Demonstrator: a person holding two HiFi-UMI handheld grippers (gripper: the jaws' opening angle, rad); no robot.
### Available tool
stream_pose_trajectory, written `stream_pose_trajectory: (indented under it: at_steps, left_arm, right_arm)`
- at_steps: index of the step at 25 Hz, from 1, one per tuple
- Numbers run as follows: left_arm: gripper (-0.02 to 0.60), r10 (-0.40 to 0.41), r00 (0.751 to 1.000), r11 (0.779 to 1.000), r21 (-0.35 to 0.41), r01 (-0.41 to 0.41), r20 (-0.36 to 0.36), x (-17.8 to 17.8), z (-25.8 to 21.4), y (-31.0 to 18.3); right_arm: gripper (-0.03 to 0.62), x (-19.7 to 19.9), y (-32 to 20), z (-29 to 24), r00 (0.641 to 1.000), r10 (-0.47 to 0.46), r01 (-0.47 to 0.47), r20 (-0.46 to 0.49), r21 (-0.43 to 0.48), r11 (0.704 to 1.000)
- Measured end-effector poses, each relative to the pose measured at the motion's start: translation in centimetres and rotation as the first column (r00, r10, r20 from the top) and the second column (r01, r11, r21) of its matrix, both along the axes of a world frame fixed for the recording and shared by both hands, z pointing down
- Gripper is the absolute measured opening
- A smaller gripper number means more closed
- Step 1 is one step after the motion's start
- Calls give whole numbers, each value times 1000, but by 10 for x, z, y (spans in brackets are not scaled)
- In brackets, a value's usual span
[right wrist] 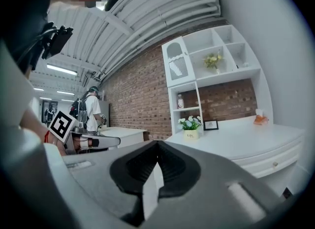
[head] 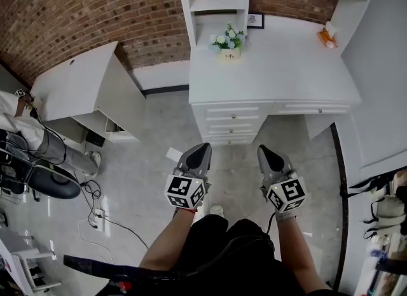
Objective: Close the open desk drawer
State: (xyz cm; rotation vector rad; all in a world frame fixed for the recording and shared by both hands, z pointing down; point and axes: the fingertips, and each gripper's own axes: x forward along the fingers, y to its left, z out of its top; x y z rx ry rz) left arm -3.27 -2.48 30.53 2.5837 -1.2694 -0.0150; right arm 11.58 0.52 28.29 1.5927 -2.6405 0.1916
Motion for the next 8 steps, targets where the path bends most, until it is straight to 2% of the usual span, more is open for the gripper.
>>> stream_pose_trajectory:
  at_steps: [8]
  left_arm:
    - [2,-51,999,999,19,51,-2,10,-13,42]
  right_arm:
    - [1,17,41,-5,999,-34,34,10,-5,999]
